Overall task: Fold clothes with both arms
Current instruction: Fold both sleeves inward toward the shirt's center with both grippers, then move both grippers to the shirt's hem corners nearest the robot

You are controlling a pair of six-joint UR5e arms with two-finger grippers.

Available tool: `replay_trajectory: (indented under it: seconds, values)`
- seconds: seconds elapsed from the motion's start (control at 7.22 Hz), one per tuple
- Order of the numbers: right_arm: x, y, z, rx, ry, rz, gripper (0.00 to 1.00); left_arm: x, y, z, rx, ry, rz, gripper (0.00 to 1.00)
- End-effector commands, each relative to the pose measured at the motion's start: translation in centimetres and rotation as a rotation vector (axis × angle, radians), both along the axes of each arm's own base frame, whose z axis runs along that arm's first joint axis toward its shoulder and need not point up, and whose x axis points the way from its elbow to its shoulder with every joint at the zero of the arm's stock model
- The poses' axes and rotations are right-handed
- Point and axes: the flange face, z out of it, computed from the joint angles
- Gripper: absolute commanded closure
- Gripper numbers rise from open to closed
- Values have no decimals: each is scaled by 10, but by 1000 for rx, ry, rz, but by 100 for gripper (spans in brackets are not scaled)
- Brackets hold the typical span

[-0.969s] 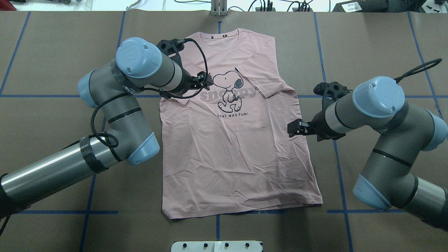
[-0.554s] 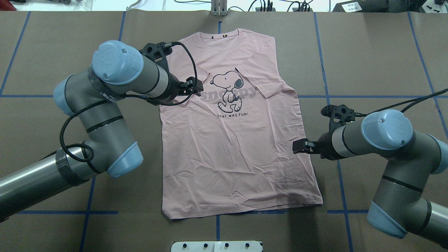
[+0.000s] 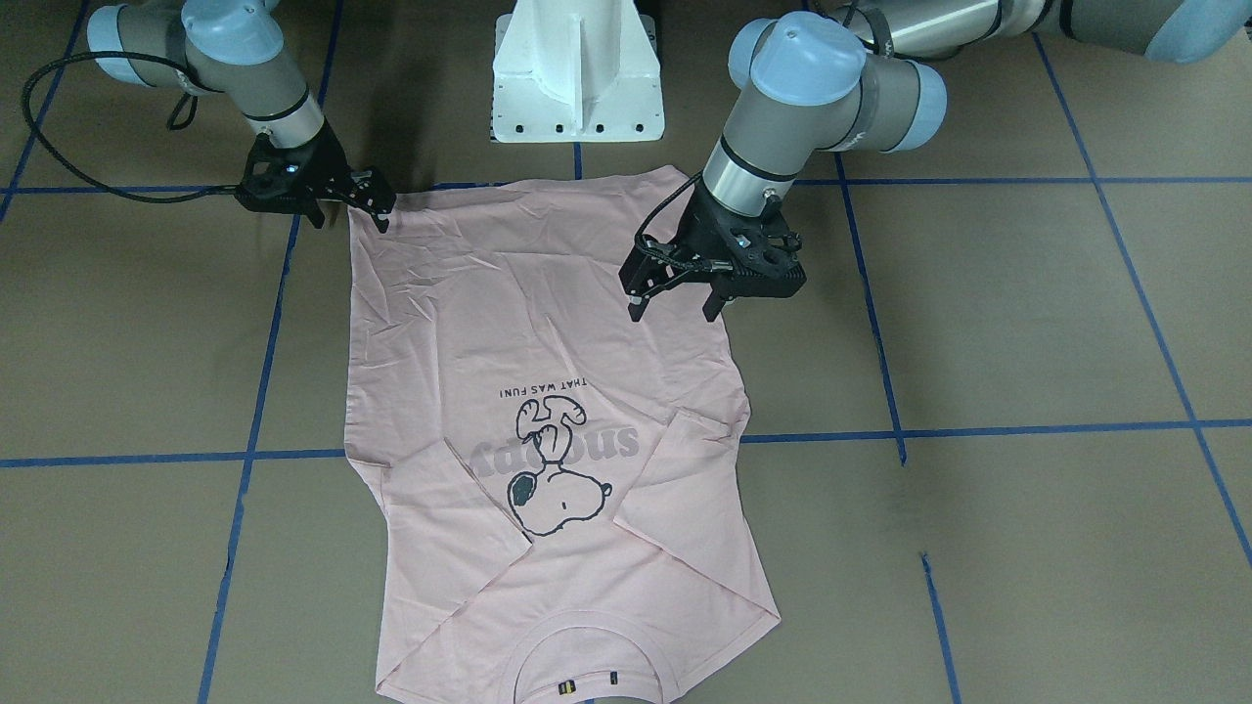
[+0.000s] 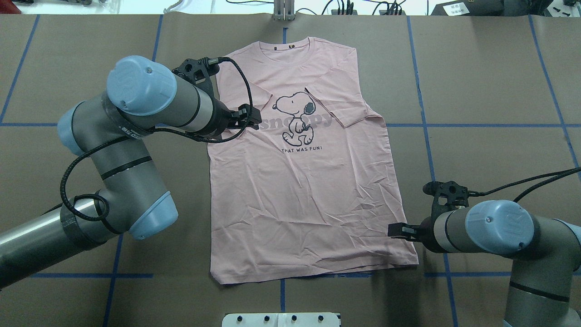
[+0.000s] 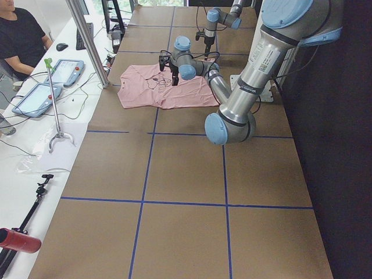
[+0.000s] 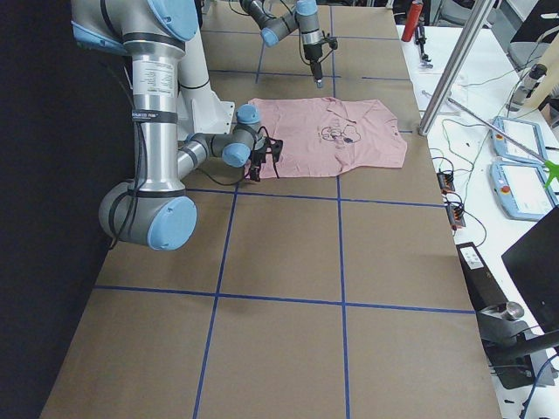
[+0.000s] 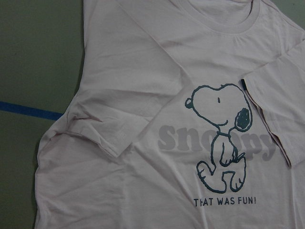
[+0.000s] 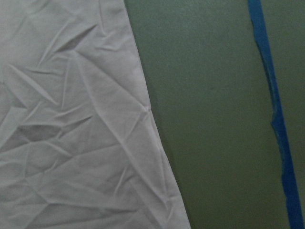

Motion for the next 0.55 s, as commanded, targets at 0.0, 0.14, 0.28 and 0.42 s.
replay_trajectory:
  seconds: [0.0, 0.14, 0.28, 0.42]
  values:
    - [-6, 18, -3, -28, 24, -14, 1, 0, 0, -1, 1, 2, 0, 0]
    - [-10, 23, 0, -31, 33, -25, 4, 0, 0, 0, 0, 1, 0, 0]
    - [-11, 22, 4, -35, 42, -26, 5, 0, 0, 0, 0, 1, 0, 0]
    - [-12, 22, 6, -36, 45, -28, 8, -1, 1, -1, 2, 3, 0, 0]
